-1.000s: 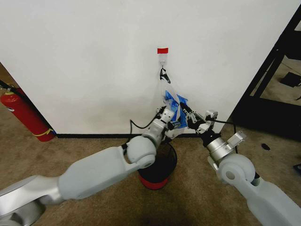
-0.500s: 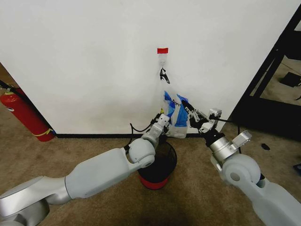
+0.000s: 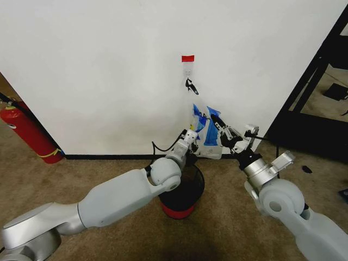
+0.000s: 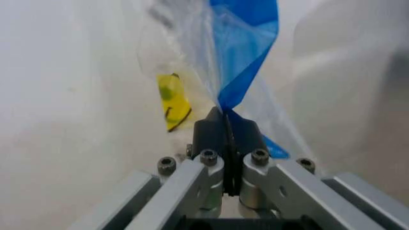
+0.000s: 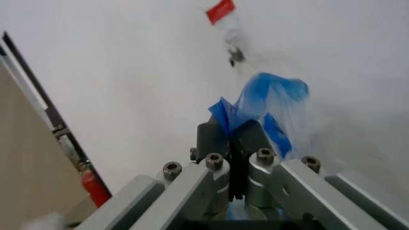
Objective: Pick up the garbage bag from the wall and place it over the trash bin.
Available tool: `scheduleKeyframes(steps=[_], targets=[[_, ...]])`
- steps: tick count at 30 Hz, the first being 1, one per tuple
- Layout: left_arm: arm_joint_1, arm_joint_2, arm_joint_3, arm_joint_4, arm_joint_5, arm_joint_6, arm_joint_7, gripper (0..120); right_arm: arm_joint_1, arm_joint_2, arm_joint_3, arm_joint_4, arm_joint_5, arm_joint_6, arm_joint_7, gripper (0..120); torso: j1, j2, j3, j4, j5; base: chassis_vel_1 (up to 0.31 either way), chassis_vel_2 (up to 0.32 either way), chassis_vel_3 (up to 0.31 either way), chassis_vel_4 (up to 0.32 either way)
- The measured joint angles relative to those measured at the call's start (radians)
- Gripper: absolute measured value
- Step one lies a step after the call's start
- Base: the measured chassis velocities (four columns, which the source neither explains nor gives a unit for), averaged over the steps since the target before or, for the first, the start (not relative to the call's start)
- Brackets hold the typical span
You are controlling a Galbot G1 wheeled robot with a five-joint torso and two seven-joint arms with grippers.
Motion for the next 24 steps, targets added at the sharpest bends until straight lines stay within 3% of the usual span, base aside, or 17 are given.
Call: scheduleKeyframes(steps=[10,12,18,24], targets=[[0.154,0.177,-0.223,-0.200,-0.070,-0.046,-0.021,0,0.003,0.061,0.036,-0.081,-0.008,0.007,0.051,0,0.000,0.000,0.000,0.0003,-0.0002,0.000,0.000,0.000,0.000],[0.167,0.183,-0.238,-0.209,-0.071,-0.049,-0.020,0,0.004,0.063,0.036,-0.085,-0.011,0.007,0.054,0,0.000,0.000,0.000,0.0002,-0.0002,0.000,0.000,0.000,0.000],[0.285,0.242,-0.390,-0.317,-0.115,-0.059,-0.018,0,0.031,0.082,0.019,-0.142,-0.062,0.004,0.117,0,0.000,0.000,0.000,0.0002,-0.0002,0.000,0.000,0.000,0.000],[0.338,0.285,-0.449,-0.404,-0.130,-0.060,-0.003,0,0.035,0.094,0.009,-0.157,-0.104,0.000,0.137,0,0.000,0.000,0.000,0.0001,-0.0001,0.000,0.000,0.000,0.000]])
